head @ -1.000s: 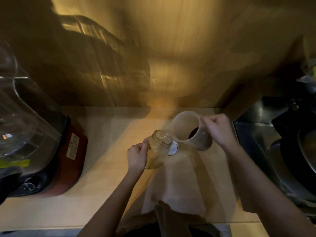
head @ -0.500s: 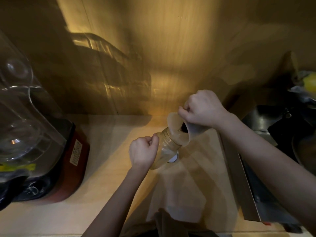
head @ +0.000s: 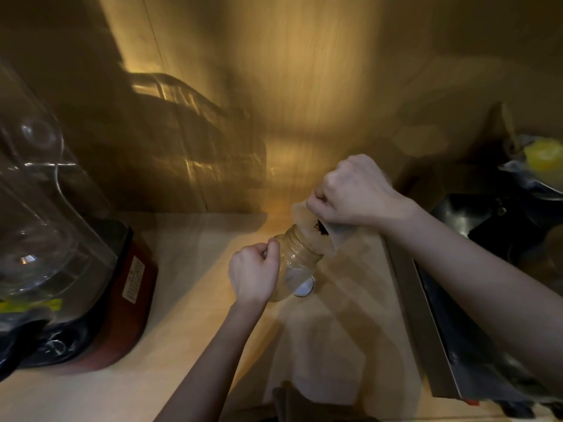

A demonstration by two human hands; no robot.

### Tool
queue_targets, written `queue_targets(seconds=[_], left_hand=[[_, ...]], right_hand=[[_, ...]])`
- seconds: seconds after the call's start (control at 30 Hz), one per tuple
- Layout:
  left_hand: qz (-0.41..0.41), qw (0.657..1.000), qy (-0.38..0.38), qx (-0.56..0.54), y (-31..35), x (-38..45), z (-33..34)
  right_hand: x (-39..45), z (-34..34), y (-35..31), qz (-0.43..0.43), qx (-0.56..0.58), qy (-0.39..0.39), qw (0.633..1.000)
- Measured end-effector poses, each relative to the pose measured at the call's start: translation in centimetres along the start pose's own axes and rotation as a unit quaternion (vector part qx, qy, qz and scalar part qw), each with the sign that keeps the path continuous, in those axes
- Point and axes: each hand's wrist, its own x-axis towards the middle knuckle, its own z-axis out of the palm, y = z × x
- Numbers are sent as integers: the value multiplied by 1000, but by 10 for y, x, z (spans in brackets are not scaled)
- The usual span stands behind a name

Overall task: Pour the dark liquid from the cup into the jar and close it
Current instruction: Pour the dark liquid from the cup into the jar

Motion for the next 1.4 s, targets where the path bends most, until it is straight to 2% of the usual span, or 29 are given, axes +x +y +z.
queue_targets(seconds=[0.27, 0.43, 0.67, 1.4], left_hand=[[4, 999, 30, -13, 8, 3, -2], [1, 1000, 21, 1, 11, 2, -3], [-2, 1000, 20, 2, 12, 2, -1], [-8, 999, 12, -38, 12, -1, 2]], right_hand=[[5, -1, 0, -31, -7, 46, 998], [9, -3, 0, -25, 2, 74, 997], [8, -1, 6, -15, 9, 65, 998], [8, -11, 6, -84, 7, 68, 994]])
